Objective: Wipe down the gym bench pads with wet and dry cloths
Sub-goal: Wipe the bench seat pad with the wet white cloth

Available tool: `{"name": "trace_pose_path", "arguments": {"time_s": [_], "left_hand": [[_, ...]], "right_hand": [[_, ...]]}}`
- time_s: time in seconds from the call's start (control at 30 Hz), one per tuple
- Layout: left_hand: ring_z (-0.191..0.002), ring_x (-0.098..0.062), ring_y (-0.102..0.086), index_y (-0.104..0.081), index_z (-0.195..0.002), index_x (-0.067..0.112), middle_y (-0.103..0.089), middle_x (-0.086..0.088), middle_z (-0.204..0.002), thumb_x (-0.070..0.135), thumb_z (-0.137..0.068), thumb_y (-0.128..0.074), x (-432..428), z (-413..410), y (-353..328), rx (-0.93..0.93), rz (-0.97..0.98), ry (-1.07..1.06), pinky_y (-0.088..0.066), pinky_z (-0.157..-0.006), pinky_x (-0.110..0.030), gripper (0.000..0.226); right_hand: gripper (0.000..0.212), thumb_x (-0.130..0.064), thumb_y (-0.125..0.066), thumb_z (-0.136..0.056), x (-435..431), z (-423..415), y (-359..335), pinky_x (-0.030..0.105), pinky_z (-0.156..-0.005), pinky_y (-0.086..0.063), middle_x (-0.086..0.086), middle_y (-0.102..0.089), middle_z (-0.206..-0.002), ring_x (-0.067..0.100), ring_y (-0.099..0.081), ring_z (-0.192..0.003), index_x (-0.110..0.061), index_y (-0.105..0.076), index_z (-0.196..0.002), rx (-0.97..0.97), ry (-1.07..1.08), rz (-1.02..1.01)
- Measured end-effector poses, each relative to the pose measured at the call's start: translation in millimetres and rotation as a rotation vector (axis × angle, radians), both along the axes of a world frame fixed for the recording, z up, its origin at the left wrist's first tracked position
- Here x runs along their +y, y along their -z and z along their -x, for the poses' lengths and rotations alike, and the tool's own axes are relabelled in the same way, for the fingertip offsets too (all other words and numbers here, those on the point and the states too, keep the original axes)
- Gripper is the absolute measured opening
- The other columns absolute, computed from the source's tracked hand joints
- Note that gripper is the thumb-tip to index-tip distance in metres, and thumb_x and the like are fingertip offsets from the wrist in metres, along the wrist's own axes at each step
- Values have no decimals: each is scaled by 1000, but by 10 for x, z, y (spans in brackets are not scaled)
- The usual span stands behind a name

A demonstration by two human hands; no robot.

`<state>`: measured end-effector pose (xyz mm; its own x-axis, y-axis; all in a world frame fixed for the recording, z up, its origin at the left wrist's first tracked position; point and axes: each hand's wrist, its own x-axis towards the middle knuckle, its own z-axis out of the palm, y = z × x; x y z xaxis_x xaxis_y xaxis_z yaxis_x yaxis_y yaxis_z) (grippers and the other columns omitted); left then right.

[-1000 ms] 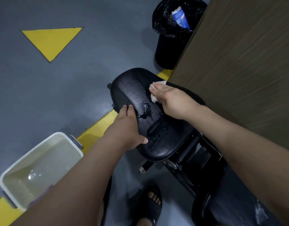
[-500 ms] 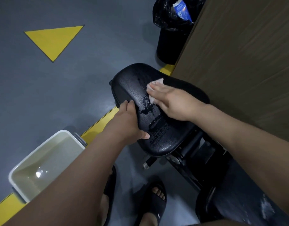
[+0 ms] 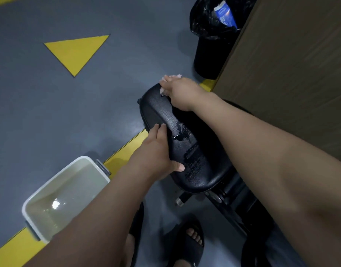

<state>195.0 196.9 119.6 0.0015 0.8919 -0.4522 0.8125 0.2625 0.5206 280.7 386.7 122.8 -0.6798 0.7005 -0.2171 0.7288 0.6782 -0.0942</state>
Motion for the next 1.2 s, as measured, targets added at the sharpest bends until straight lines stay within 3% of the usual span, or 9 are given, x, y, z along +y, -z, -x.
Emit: {"name": "trace_pose_path", "arguments": {"time_s": [0.2, 0.33, 0.5, 0.67, 0.83, 0.97, 1.1, 1.2], "left_hand": [[-153, -24, -19, -1, -160, 15, -1, 0, -168, 53, -64, -89, 9, 11, -3, 5, -9, 7, -29, -121, -41, 136], [-151, -26, -23, -5, -159, 13, -8, -3, -166, 51, -61, -91, 22, 5, -24, 10, -4, 4, -31, -120, -43, 136], [-153, -25, -17, -2, -160, 11, -3, -6, -167, 47, -64, -92, 16, -6, -63, 10, 18, 4, -25, -122, -38, 136], [-154, -26, -16, 0, -161, 12, 1, -7, -168, 46, -66, -91, 19, -11, -70, 16, 23, -5, -22, -122, -35, 136], [-154, -24, -15, -1, -161, 14, 1, -5, -169, 47, -65, -91, 19, 5, -28, 3, 20, -5, -23, -122, -34, 136], [-155, -22, -12, 1, -162, 16, 4, -2, -169, 48, -68, -90, 14, 24, -34, -5, 23, 9, -26, -117, -30, 134], [-155, -22, -8, 1, -161, 11, 1, -7, -169, 47, -67, -90, 31, 3, -69, 9, 18, 15, -19, -122, -33, 135], [-155, -23, -10, 0, -161, 11, 0, -8, -168, 47, -66, -91, 35, -14, -75, 18, 25, 5, -20, -122, -35, 136]], "right_hand": [[41, -10, -45, -103, -48, -12, -1, 31, -118, -23, 11, -44, -155, 29, -39, -144, -6, -49, -144, 105, -10, 26], [39, -5, -52, -100, -505, -496, -105, 39, -120, -32, 16, -50, -152, 29, -44, -144, -2, -58, -138, 248, -123, 56], [48, -22, -40, -102, -1168, -1200, -147, 38, -124, -29, 12, -45, -155, 24, -38, -147, -7, -55, -145, 250, -97, 101], [61, 4, -50, -90, -1715, -1671, -87, 41, -124, -30, 9, -39, -160, 24, -30, -152, -8, -48, -150, 188, -182, 71], [70, 8, -53, -87, -1453, -1437, 15, 45, -122, -33, 6, -38, -161, 23, -31, -152, -15, -45, -153, 195, -93, 51], [77, 9, -49, -88, -827, -1143, 2, 42, -126, -24, 5, -27, -166, 20, -23, -154, -17, -34, -158, 144, 52, 45], [64, 1, -46, -99, -489, -1048, -46, 31, -127, -13, 4, -21, -168, 20, -18, -156, -15, -30, -159, 129, 160, 63], [62, 2, -48, -97, -834, -1151, 6, 32, -127, -18, 8, -29, -165, 24, -25, -154, -10, -37, -156, 199, 142, 4]]}}
